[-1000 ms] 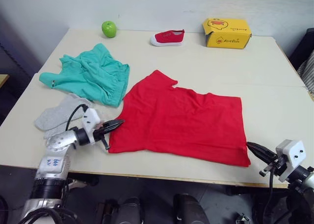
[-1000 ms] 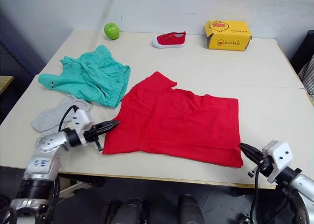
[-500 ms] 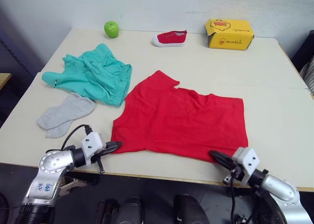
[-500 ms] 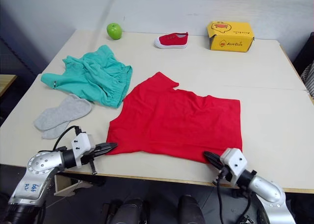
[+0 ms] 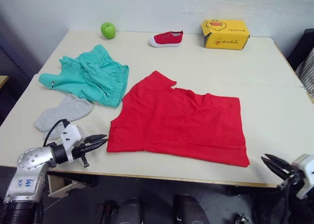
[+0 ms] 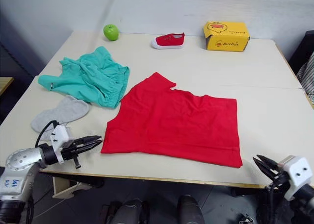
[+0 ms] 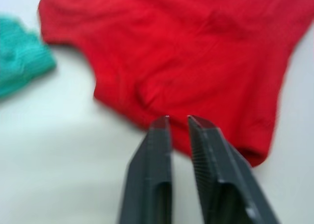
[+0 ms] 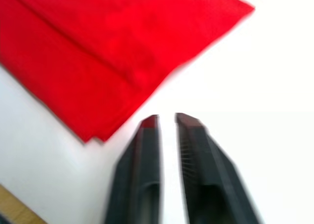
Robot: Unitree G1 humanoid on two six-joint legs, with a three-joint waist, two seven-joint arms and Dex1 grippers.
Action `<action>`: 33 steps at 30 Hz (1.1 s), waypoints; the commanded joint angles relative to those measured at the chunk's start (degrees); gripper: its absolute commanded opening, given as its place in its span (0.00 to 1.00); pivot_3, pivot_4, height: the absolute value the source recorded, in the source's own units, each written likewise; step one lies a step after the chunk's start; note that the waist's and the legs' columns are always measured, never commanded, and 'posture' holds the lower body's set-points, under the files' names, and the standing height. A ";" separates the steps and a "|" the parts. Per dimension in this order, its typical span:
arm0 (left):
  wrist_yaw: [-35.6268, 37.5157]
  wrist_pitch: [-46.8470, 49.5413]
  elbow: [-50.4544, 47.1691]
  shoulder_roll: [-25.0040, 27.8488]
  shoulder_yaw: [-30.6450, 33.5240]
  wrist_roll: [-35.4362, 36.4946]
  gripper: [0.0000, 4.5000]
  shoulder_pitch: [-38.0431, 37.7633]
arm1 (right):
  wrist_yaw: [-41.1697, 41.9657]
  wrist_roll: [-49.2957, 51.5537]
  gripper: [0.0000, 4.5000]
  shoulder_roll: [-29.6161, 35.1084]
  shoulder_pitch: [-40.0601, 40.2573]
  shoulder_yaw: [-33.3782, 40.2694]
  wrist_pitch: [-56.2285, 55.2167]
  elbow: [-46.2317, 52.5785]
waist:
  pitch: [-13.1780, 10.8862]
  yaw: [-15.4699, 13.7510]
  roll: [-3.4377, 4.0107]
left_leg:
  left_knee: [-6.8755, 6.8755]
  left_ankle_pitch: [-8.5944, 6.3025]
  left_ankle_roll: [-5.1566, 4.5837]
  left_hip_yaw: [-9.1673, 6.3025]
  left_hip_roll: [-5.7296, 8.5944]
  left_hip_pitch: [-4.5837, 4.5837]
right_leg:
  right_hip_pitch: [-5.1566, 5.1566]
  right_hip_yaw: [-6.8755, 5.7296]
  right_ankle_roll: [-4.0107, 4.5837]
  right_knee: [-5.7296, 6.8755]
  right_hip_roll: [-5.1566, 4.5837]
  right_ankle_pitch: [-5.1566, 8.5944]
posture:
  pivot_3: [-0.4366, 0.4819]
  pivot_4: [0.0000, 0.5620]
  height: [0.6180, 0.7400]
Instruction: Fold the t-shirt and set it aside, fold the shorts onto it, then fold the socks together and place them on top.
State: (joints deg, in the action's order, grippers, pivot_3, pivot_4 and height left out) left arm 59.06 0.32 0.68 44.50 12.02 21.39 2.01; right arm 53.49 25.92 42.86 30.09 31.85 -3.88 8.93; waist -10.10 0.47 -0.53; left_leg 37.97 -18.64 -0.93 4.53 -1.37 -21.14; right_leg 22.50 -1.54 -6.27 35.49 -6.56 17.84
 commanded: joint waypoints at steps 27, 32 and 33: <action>-4.57 -14.16 2.90 1.70 -9.93 -18.19 0.31 0.58 | 10.82 -19.18 0.00 8.08 -21.73 -19.41 -32.17 -30.42 | 0.11 1.02 -0.20 | -0.14 -0.19 0.29 0.13 -0.11 1.02 | -1.02 -0.07 -0.03 -0.26 0.04 -0.02 | 0.48 0.27 1.00; -3.19 -14.33 1.15 2.66 -9.17 -16.58 0.01 -1.90 | 12.91 -16.97 0.00 10.28 -21.33 -20.32 -32.00 -30.50 | 0.13 1.20 -0.16 | -0.20 -0.19 0.30 0.12 -0.16 1.02 | -0.98 -0.06 0.02 -0.26 0.04 0.00 | 0.48 0.27 1.00; -2.27 -14.47 0.13 2.97 -8.72 -15.21 0.01 -3.03 | 14.07 -15.69 0.00 10.97 -20.44 -20.15 -31.75 -30.01 | 0.13 1.15 -0.16 | -0.23 -0.19 0.30 0.12 -0.17 1.02 | -0.98 -0.07 0.05 -0.27 0.03 0.01 | 0.48 0.27 1.00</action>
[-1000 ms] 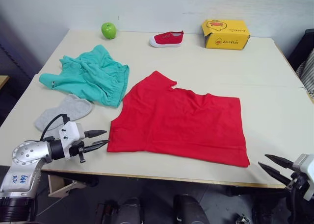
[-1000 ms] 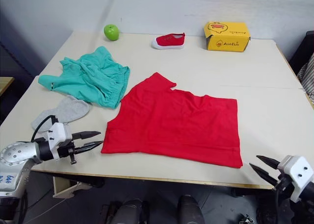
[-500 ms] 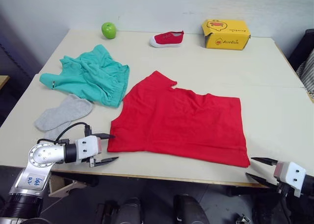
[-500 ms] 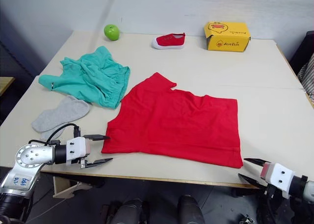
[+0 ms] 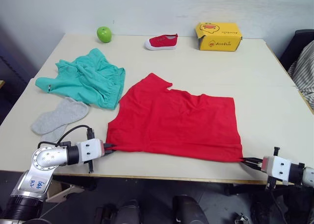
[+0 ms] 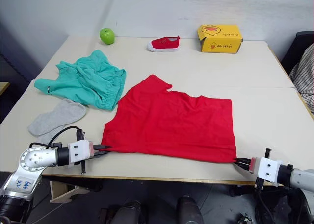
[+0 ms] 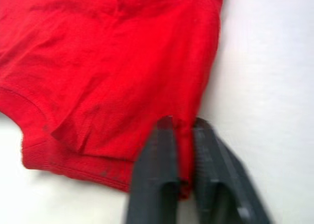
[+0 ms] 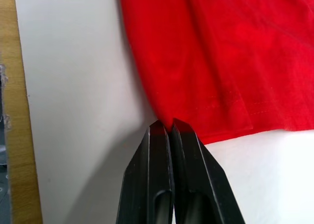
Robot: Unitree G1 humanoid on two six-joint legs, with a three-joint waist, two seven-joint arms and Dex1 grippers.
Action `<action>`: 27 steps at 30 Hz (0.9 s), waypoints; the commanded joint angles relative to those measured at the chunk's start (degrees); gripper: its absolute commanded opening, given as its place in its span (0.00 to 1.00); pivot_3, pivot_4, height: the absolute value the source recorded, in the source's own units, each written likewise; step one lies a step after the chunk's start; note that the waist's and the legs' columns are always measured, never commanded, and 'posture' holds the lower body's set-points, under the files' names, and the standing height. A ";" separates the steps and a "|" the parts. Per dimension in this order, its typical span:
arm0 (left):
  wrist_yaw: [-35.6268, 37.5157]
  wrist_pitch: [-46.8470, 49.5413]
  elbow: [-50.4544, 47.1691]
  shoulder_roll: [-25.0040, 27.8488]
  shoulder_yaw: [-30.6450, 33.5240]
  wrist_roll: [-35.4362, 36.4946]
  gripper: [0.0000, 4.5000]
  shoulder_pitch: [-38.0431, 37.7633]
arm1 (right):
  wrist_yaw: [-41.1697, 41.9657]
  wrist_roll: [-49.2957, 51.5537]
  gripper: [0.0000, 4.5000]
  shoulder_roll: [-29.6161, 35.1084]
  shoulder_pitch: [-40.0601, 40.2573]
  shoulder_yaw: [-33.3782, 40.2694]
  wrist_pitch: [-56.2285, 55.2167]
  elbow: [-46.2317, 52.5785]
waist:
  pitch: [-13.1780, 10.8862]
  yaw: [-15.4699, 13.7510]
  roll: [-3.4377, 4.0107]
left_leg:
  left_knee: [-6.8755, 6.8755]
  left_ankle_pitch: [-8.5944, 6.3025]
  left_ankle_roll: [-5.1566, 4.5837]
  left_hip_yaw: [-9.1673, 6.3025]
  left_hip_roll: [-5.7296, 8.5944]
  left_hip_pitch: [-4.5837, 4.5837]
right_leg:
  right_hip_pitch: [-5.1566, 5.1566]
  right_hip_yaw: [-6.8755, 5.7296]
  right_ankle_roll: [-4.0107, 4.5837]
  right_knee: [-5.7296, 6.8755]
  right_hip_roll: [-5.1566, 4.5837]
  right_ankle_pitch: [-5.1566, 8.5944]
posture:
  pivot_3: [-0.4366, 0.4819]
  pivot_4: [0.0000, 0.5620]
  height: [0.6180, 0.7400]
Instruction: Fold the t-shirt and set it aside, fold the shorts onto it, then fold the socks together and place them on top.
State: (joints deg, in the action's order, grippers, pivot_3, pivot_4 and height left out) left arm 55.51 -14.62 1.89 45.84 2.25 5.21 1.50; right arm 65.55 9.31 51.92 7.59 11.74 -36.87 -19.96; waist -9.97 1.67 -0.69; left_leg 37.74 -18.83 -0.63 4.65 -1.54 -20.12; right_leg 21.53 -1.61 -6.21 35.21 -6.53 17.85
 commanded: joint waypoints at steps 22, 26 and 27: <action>1.97 2.42 -18.33 2.70 12.83 8.00 0.01 -27.52 | 6.95 8.63 0.00 5.30 19.67 6.64 2.60 7.75 | -0.06 -0.32 0.20 | -0.59 -0.33 -0.01 -0.21 -0.20 -0.21 | -0.05 -1.23 0.39 -1.00 -0.08 0.22 | 0.48 0.27 1.00; 2.51 5.29 -20.16 2.86 13.90 10.79 0.16 -28.06 | 7.49 12.17 0.05 5.13 20.30 6.63 9.52 10.55 | -0.07 -0.32 0.19 | -0.59 -0.22 0.09 -0.21 -0.23 -0.18 | -0.05 -1.28 0.37 -0.87 -0.07 0.21 | 0.48 0.27 1.00; 2.93 4.91 -20.34 3.18 14.44 10.77 0.22 -28.30 | 8.15 12.54 0.10 5.35 20.85 6.91 9.80 11.40 | -0.07 -0.32 0.19 | -0.57 -0.21 0.10 -0.21 -0.23 -0.18 | -0.04 -1.27 0.35 -0.83 -0.07 0.20 | 0.48 0.27 1.00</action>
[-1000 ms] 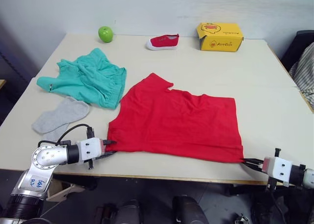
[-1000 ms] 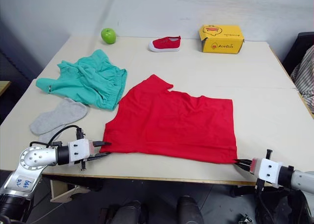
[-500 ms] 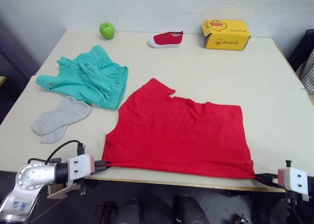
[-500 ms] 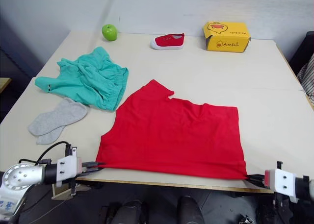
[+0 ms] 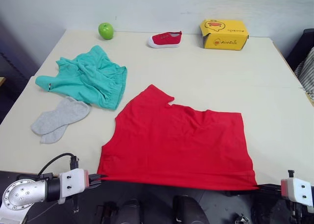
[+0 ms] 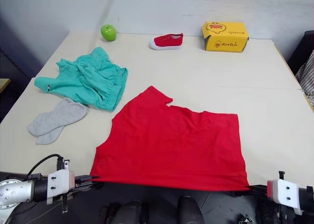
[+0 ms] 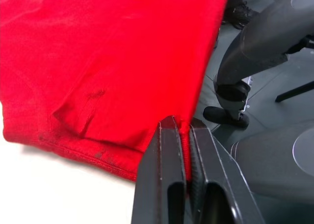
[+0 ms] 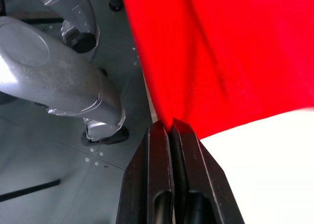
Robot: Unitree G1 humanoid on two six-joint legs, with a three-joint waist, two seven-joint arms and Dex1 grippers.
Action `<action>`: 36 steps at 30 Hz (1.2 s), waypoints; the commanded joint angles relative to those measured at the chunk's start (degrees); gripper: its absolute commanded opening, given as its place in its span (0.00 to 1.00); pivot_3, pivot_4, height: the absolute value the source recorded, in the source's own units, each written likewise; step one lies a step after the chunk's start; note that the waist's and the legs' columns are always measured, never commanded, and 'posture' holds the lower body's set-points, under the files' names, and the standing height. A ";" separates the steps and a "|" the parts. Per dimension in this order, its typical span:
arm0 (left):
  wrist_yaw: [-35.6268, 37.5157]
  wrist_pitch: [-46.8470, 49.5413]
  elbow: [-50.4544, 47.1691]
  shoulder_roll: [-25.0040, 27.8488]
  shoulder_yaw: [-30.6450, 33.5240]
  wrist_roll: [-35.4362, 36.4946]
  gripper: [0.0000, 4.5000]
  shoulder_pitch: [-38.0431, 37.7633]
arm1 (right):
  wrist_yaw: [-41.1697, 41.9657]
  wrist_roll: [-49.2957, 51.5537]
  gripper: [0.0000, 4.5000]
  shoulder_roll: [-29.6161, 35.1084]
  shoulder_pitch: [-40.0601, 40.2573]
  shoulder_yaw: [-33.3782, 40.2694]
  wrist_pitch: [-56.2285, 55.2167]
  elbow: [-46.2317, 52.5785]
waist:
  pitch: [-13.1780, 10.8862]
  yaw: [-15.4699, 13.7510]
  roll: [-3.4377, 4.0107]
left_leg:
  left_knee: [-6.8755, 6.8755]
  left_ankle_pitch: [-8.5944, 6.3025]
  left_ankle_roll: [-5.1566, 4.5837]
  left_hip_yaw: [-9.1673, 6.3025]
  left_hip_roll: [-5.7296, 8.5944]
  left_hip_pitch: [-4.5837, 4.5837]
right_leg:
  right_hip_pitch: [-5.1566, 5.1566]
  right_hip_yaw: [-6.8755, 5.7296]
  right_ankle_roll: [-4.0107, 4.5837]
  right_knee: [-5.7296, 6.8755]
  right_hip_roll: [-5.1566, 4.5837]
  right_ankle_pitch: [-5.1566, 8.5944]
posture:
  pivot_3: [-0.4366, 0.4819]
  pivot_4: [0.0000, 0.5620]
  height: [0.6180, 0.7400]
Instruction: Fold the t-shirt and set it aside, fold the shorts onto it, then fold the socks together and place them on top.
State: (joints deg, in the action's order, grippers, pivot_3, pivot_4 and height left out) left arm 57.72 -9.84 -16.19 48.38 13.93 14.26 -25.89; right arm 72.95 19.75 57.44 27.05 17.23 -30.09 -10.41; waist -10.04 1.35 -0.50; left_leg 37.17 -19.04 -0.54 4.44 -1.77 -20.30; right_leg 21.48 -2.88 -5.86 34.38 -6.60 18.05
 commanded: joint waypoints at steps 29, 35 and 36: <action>2.67 32.38 34.57 -5.11 -14.11 3.79 0.99 64.81 | 0.97 -4.73 1.00 -2.12 -58.58 -10.69 36.69 -25.11 | -0.47 0.25 0.29 | 0.59 0.76 0.47 0.39 0.08 -0.57 | 0.91 -0.41 -0.14 1.32 0.34 -0.18 | 0.48 0.27 1.00; -0.22 32.60 49.83 -13.37 -19.87 -2.85 0.99 77.57 | -1.67 -13.91 1.00 -8.13 -77.91 -18.07 35.10 -48.12 | -0.54 0.27 0.20 | 1.23 0.75 0.30 1.09 0.03 -1.25 | 1.44 -0.21 -0.37 1.58 0.70 -0.30 | 0.48 0.27 1.00; -1.79 31.99 52.63 -14.60 -20.18 -3.95 0.99 79.28 | -3.53 -15.30 1.00 -8.84 -80.12 -18.66 34.57 -51.38 | -0.54 0.27 0.19 | 1.19 0.74 0.28 1.11 0.03 -1.26 | 1.45 -0.20 -0.37 1.53 0.70 -0.30 | 0.48 0.27 1.00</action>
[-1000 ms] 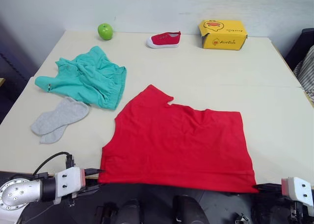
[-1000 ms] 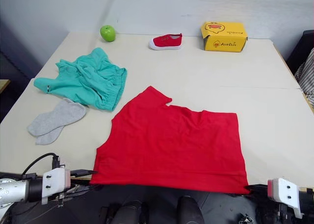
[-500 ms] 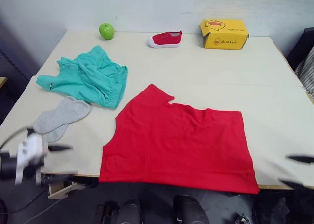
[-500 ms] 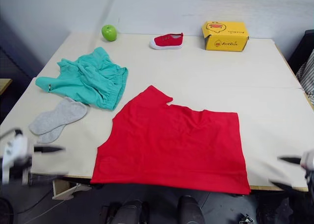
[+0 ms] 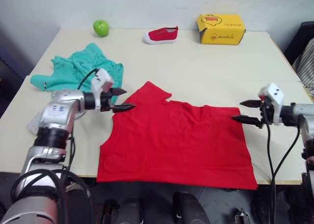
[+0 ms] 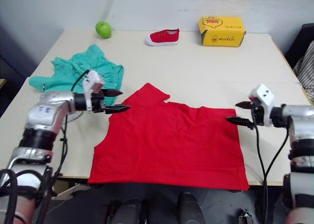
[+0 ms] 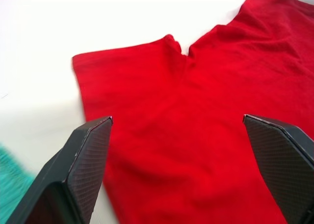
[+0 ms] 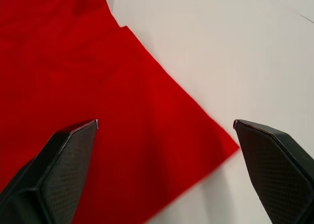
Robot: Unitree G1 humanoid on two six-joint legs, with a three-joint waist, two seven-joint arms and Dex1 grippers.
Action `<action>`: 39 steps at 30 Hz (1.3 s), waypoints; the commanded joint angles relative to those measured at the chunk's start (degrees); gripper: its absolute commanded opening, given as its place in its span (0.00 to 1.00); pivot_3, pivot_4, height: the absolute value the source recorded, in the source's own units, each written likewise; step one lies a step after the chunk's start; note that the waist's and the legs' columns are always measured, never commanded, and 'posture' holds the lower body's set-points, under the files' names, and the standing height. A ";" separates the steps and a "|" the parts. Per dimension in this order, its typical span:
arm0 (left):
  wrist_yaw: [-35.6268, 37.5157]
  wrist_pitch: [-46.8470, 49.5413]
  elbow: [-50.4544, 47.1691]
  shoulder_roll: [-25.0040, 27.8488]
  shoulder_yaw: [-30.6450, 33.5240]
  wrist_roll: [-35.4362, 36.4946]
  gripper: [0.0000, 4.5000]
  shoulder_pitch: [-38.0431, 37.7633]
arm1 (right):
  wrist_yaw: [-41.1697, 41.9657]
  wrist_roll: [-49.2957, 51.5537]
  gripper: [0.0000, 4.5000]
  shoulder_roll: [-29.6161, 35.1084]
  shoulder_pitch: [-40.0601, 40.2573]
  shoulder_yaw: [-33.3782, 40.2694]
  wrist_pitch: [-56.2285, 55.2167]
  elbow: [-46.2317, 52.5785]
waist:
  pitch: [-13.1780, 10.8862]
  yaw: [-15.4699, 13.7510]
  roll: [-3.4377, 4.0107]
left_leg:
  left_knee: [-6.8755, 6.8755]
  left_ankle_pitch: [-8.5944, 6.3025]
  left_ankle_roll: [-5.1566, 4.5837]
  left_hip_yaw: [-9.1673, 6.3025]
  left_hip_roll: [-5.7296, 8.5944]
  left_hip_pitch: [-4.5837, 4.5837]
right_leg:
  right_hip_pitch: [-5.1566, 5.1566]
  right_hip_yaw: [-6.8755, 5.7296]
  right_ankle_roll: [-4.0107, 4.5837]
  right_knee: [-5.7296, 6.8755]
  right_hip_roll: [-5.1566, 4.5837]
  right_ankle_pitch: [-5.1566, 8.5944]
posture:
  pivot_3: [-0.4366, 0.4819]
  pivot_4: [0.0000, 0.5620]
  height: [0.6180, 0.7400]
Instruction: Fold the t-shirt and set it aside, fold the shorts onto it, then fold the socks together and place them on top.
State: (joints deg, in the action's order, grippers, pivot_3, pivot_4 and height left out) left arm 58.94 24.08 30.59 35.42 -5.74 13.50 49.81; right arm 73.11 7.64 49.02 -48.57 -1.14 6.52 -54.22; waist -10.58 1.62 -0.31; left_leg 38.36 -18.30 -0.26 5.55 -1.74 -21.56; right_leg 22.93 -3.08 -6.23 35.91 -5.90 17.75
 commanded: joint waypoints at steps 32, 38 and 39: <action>-18.73 -15.63 41.75 -11.53 0.29 -16.62 1.00 20.44 | -2.21 -12.98 0.01 -4.98 -9.79 -0.81 -7.33 -18.97 | -0.12 0.13 -0.21 | 0.57 -0.07 -0.05 0.11 -0.01 -0.06 | 0.03 0.15 -0.17 0.34 -0.03 -0.10 | 0.48 0.27 1.00; -20.53 -15.24 44.13 -14.88 2.05 -16.84 1.00 20.96 | 0.35 -12.19 0.01 -3.88 -6.80 -0.16 -8.07 -17.23 | -0.12 0.09 -0.22 | 0.56 -0.08 -0.03 0.11 -0.03 -0.06 | 0.03 0.13 -0.17 0.33 -0.01 -0.10 | 0.48 0.27 1.00; -20.97 -15.22 44.34 -15.30 2.34 -16.87 1.00 20.91 | 0.50 -11.98 0.01 -3.75 -6.22 -0.04 -8.11 -16.94 | -0.12 0.08 -0.22 | 0.57 -0.08 -0.03 0.11 -0.02 -0.05 | 0.03 0.13 -0.17 0.34 -0.01 -0.10 | 0.48 0.27 1.00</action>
State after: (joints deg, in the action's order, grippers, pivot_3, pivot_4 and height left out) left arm 38.13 8.72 74.47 20.64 -3.89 -2.83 69.93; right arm 72.33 -4.15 44.51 -56.61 -1.15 -1.49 -71.57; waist -10.69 1.70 -0.53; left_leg 38.94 -18.39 -0.29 5.67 -1.75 -21.61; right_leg 22.97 -2.94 -6.40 36.25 -5.92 17.65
